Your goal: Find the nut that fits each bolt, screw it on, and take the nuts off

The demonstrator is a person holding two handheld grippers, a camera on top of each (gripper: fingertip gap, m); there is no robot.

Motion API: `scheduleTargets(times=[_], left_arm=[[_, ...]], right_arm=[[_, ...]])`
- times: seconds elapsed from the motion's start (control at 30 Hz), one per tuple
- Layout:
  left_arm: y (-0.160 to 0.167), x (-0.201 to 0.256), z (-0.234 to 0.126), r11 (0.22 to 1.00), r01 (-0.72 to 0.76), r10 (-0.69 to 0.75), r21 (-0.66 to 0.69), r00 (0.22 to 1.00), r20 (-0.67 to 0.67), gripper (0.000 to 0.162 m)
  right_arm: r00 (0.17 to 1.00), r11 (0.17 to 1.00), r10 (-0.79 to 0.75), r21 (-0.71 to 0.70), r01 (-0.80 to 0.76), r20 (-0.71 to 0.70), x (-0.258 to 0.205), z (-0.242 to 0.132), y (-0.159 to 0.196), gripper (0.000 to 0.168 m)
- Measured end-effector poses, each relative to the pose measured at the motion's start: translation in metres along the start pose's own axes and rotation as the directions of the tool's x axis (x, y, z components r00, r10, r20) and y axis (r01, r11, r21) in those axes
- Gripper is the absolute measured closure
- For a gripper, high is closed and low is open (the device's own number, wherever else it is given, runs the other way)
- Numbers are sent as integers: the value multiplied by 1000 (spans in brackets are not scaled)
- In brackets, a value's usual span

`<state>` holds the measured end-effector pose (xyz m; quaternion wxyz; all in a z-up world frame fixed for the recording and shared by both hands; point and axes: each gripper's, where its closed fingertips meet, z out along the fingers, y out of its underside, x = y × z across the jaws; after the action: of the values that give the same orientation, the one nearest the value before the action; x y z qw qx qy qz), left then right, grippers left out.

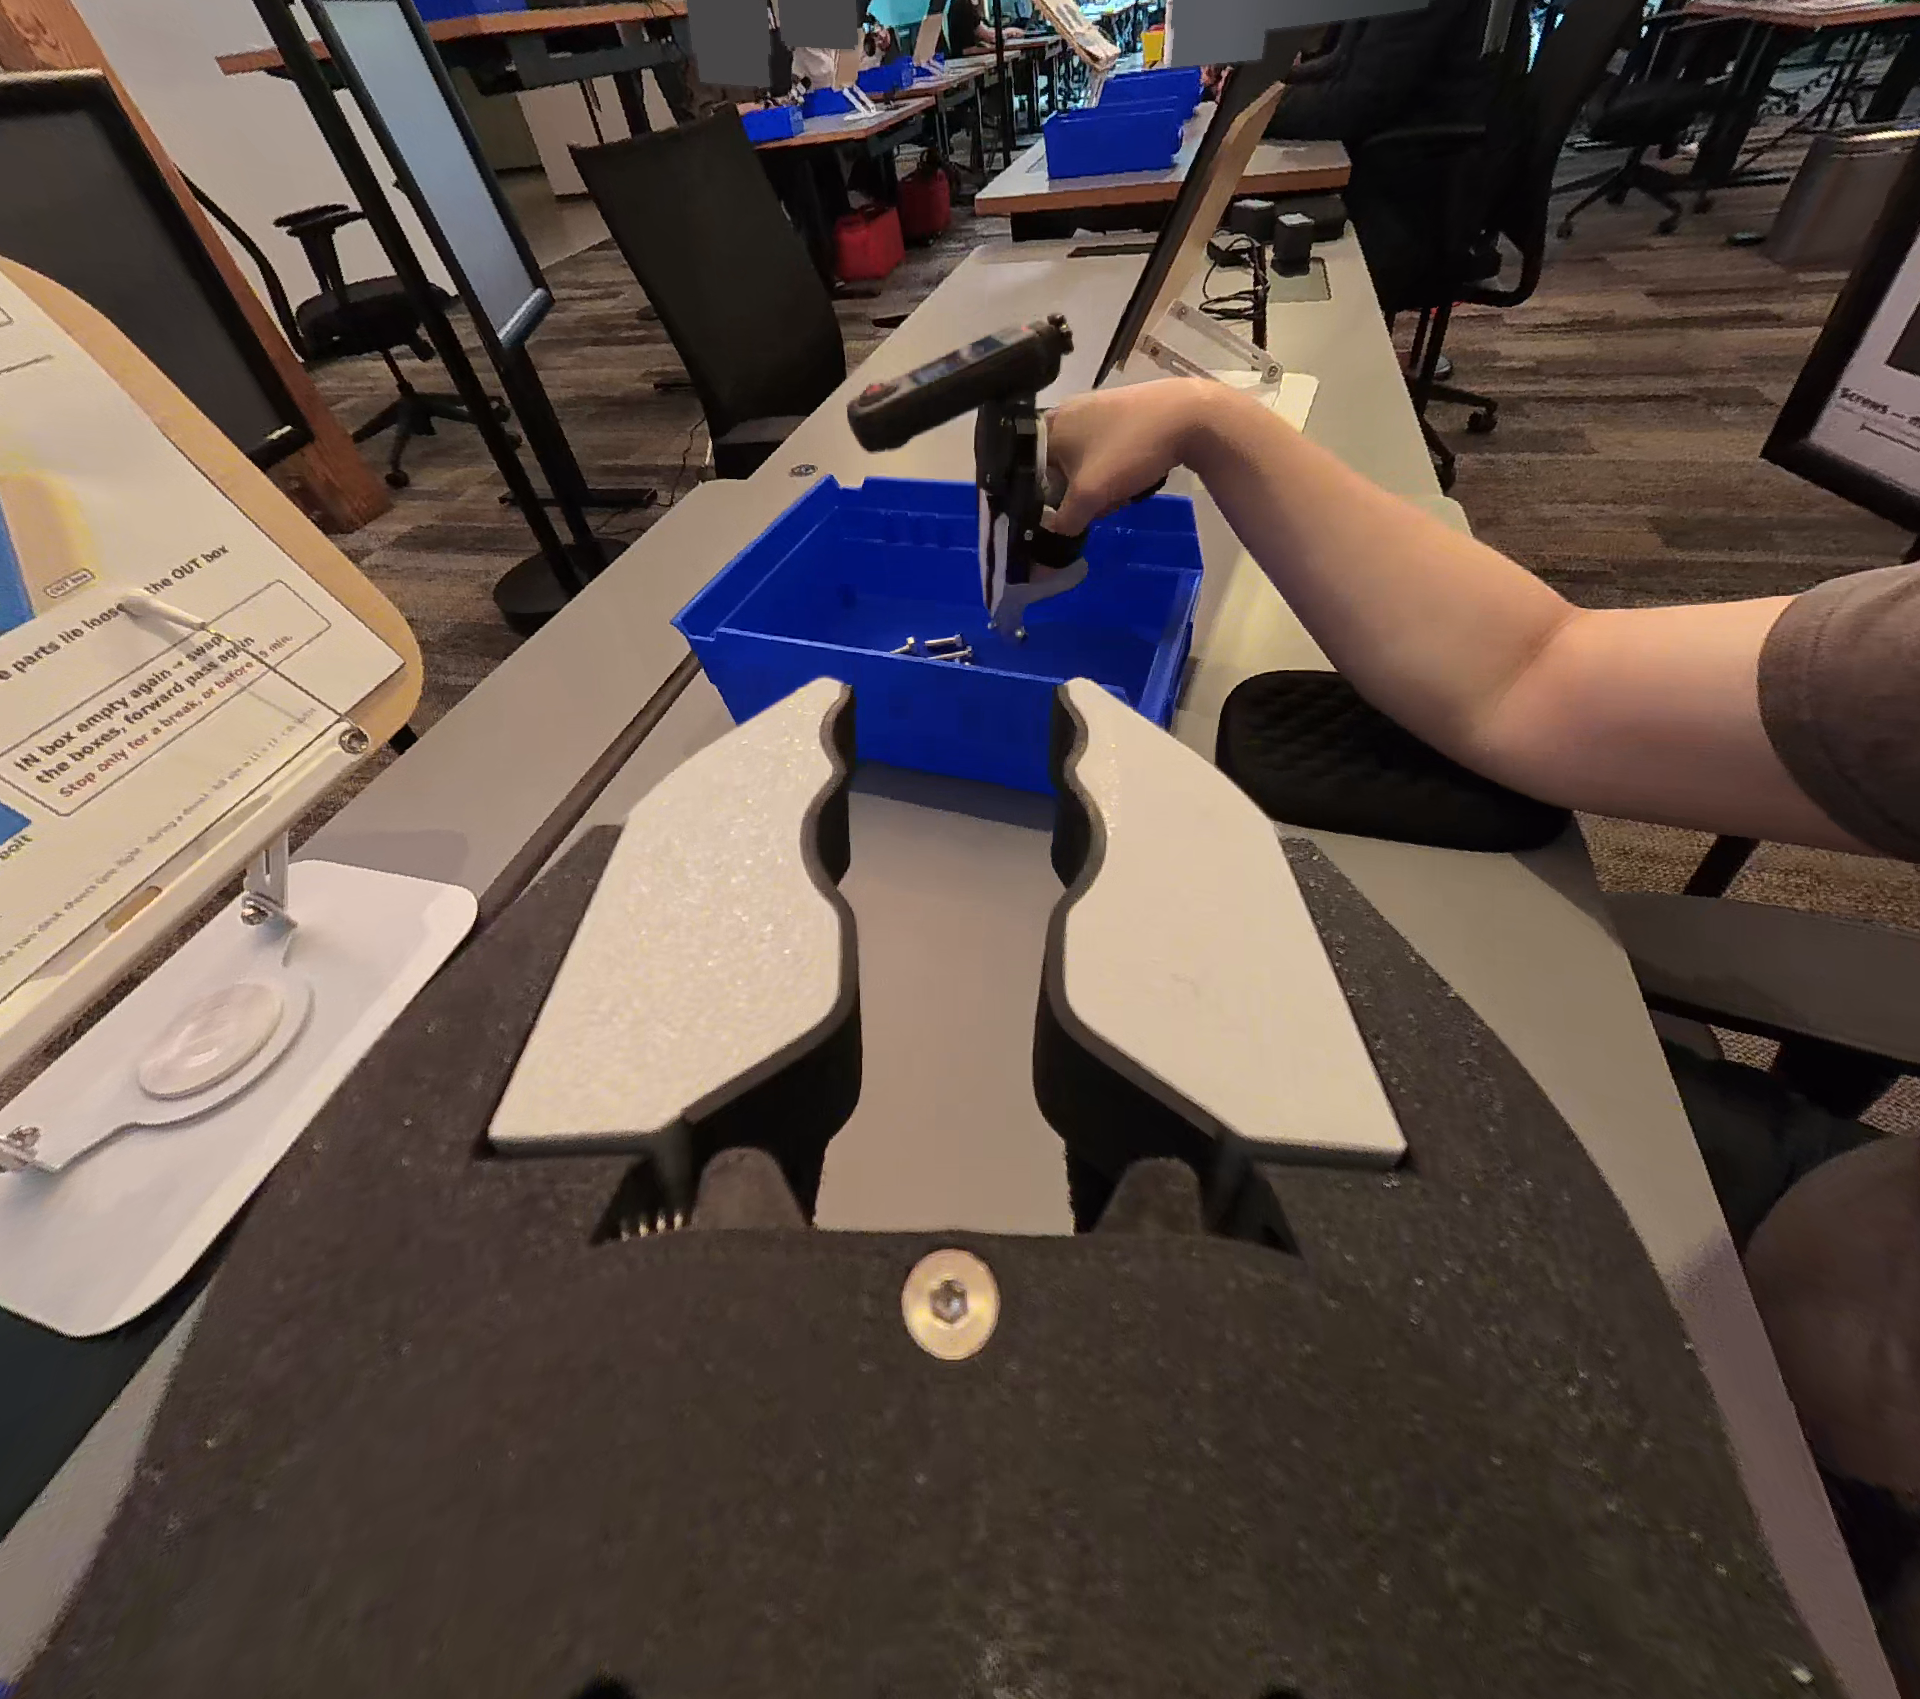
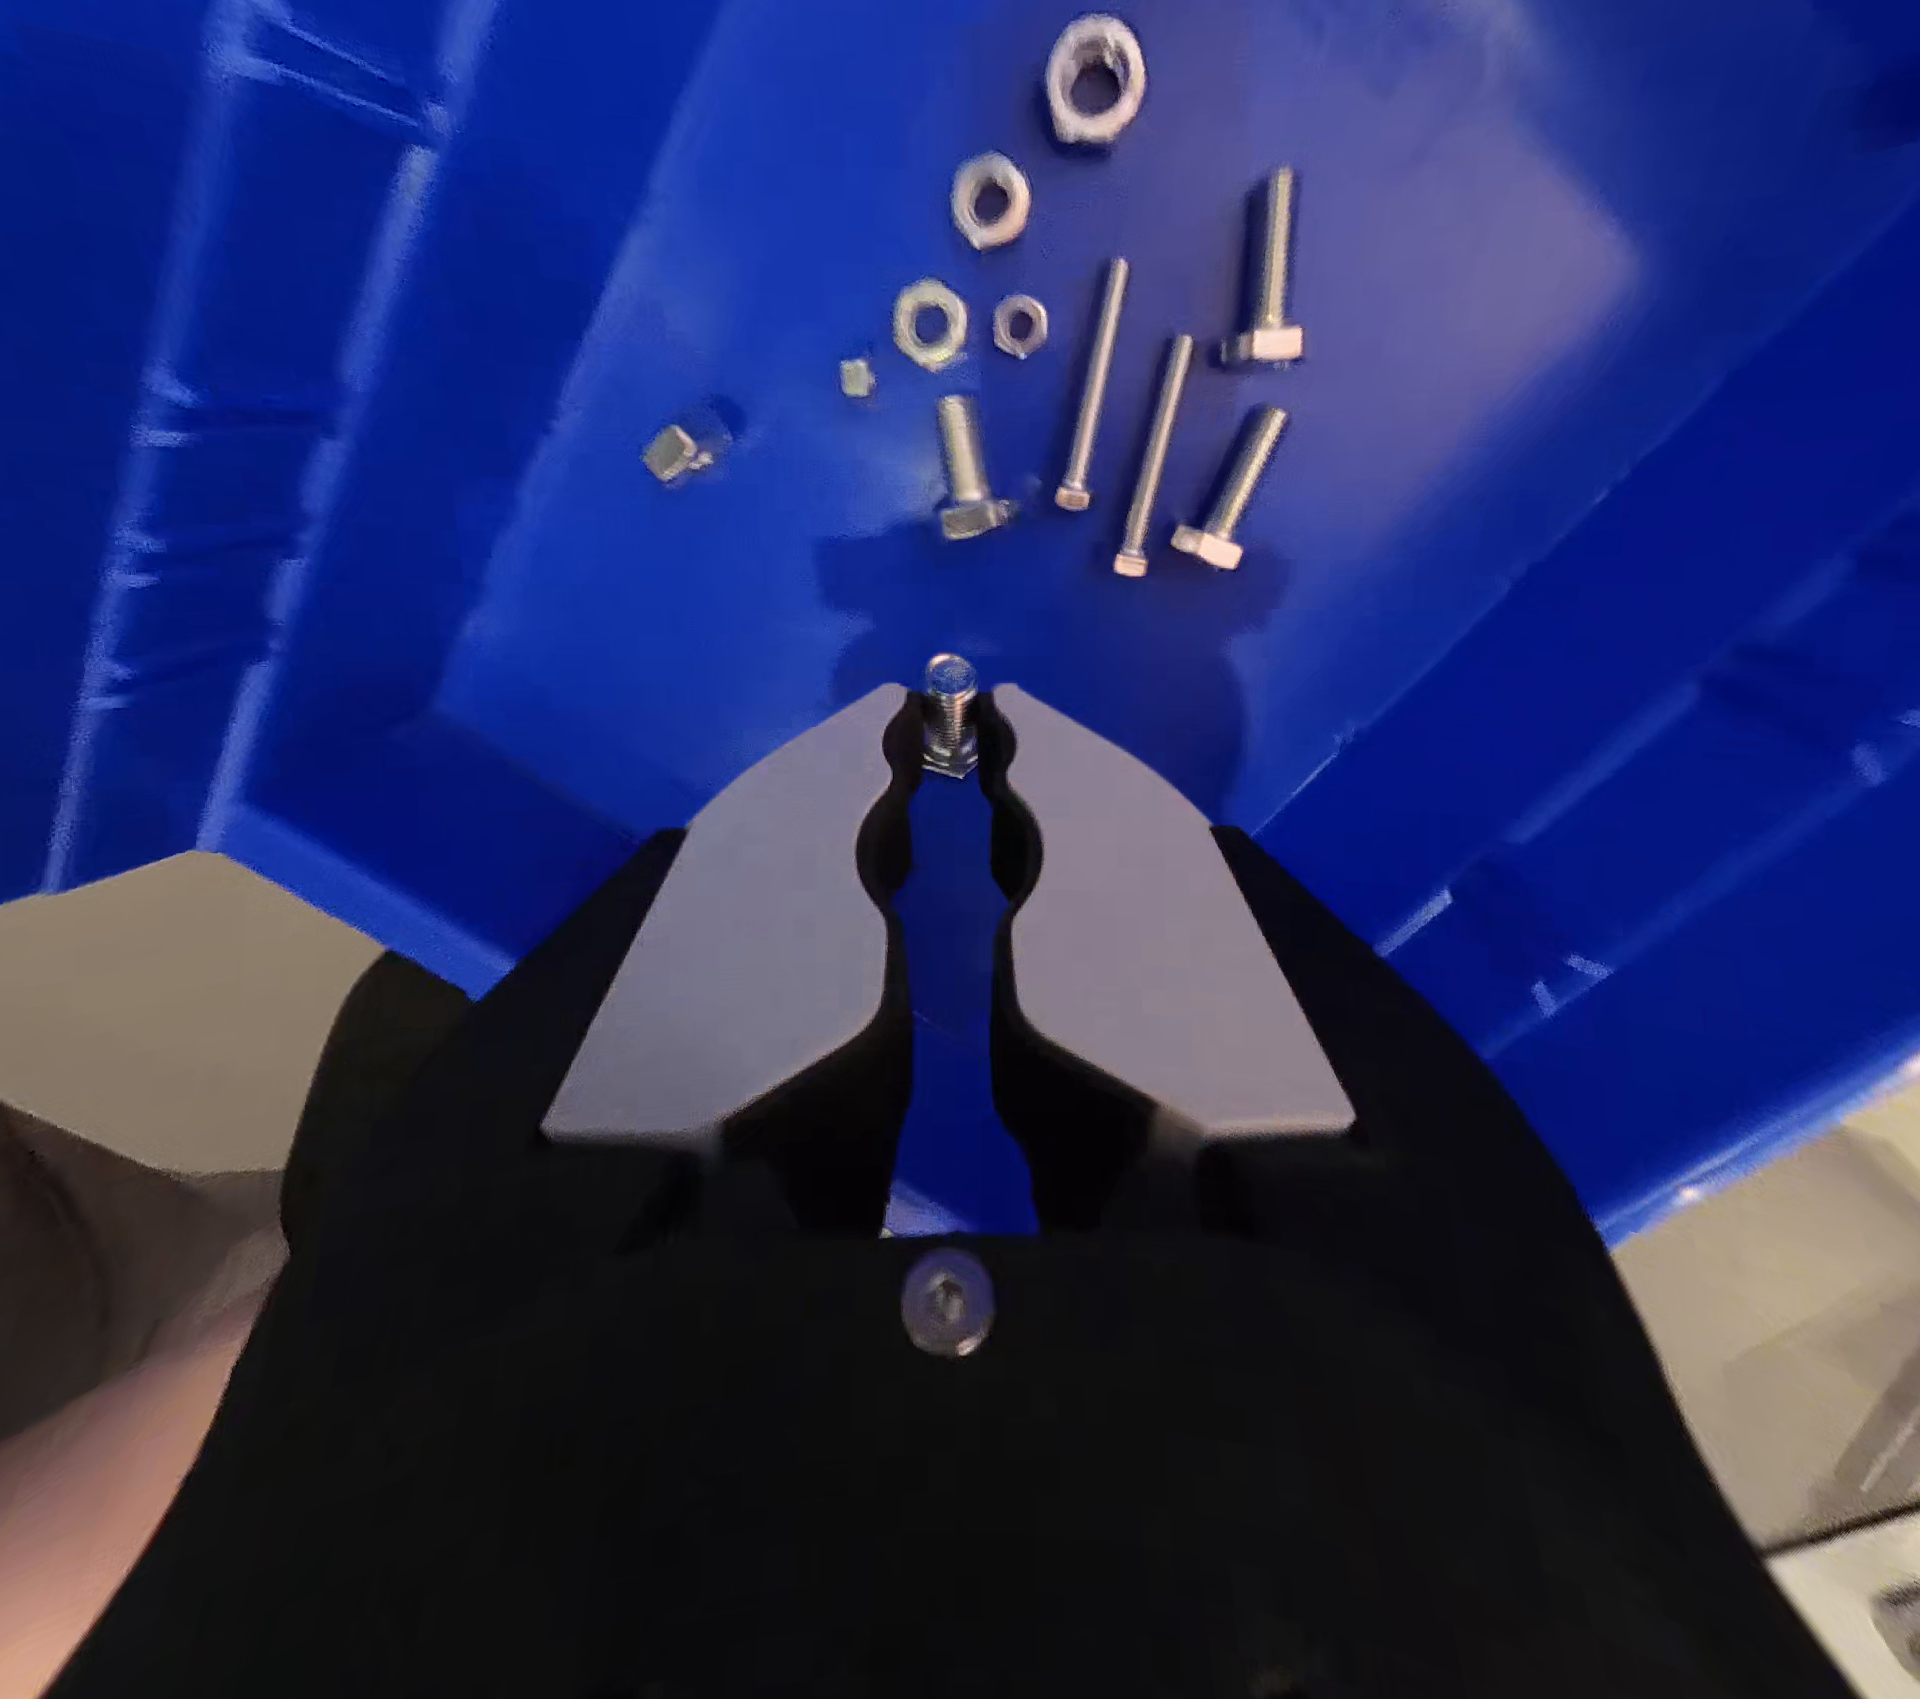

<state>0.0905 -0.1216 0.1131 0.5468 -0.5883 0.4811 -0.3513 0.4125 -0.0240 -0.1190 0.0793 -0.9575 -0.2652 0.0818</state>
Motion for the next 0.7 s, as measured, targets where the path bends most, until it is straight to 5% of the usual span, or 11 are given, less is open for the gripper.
scheduleTargets(times=[0.43, 0.5, 0.6, 0.7], left_arm=[[2, -6, -1, 1000, 17, -17, -6, 1000, 13, 127], [3, -7, -2, 1000, 20, -20, -9, 1000, 17, 127], [3, -11, -4, 999, 28, -28, -20, 999, 27, 127], [3, -21, -22, 996, 52, -46, -69, 995, 83, 127]], right_arm=[[999, 992, 16, -125, -19, -28, 12, 30, 8, 157], [999, 992, 18, -123, -22, -28, 12, 30, 8, 147], [997, 998, 15, -64, -20, -71, 15, 14, 2, 144], [985, 990, 11, 141, 13, -172, 19, -36, -13, 145]])
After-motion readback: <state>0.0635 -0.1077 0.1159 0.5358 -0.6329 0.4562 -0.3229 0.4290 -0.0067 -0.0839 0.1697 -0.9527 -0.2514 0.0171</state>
